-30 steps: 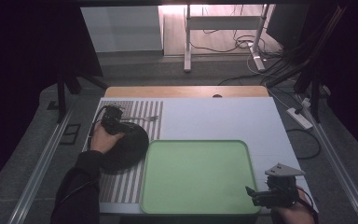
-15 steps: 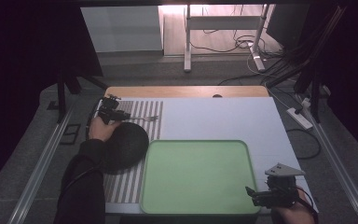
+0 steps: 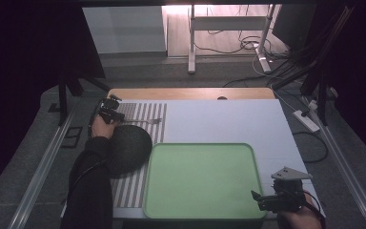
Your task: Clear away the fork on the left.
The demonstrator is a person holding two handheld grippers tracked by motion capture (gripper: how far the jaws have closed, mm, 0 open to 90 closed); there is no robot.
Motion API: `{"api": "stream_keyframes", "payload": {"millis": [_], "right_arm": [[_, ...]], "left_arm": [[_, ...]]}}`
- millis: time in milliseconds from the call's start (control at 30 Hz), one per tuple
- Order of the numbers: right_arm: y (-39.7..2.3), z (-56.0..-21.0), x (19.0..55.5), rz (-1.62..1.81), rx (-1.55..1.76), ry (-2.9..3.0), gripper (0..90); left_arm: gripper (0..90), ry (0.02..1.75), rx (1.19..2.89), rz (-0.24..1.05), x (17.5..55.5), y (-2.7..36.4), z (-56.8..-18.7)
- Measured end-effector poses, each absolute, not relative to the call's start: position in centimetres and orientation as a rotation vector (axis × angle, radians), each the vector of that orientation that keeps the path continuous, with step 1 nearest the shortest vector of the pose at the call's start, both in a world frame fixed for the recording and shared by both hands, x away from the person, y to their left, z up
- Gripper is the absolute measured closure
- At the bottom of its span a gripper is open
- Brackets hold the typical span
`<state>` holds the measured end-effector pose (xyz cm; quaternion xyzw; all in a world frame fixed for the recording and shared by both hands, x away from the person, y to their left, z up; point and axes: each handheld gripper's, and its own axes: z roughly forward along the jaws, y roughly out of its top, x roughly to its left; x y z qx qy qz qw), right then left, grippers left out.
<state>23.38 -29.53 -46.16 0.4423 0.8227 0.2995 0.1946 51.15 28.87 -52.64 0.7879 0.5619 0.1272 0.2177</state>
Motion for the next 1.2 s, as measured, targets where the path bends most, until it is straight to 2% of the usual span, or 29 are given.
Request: {"api": "stream_keyframes", "payload": {"millis": [367, 667, 733, 767, 800, 867, 1033, 1133, 1200], "right_arm": [[-29.4, -46.2, 23.4, 0.830, 1.224, 2.319, 0.0], [-29.4, -46.2, 23.4, 0.833, 1.226, 2.320, 0.0], [-29.4, -46.2, 23.4, 0.833, 1.228, 2.319, 0.0], [-29.4, -46.2, 23.4, 0.833, 1.228, 2.318, 0.0], [-29.4, -46.2, 23.4, 0.833, 1.228, 2.318, 0.0], [-29.4, -46.2, 23.4, 0.833, 1.226, 2.319, 0.0], [-29.4, -46.2, 23.4, 0.832, 1.227, 2.319, 0.0], [-29.4, -46.2, 23.4, 0.829, 1.224, 2.320, 0.0], [-29.4, -46.2, 23.4, 0.830, 1.224, 2.319, 0.0]], "left_arm": [[88.6, 1.480, 2.335, 0.195, 49.9, 28.5, -51.8], [88.3, 1.464, 2.328, 0.170, 49.9, 28.9, -51.8], [81.3, 1.473, 2.296, 0.170, 50.0, 29.2, -51.6], [72.6, 1.482, 2.274, 0.170, 50.0, 29.4, -51.5], [72.6, 1.494, 2.256, 0.174, 50.1, 29.5, -51.4], [64.0, 1.479, 2.237, 0.192, 50.1, 29.7, -51.0], [34.7, 1.414, 2.218, 0.211, 50.2, 29.3, -50.7], [20.8, 1.389, 2.225, 0.209, 50.5, 28.6, -50.7], [15.8, 1.375, 2.237, 0.204, 50.7, 28.1, -50.7]]}}
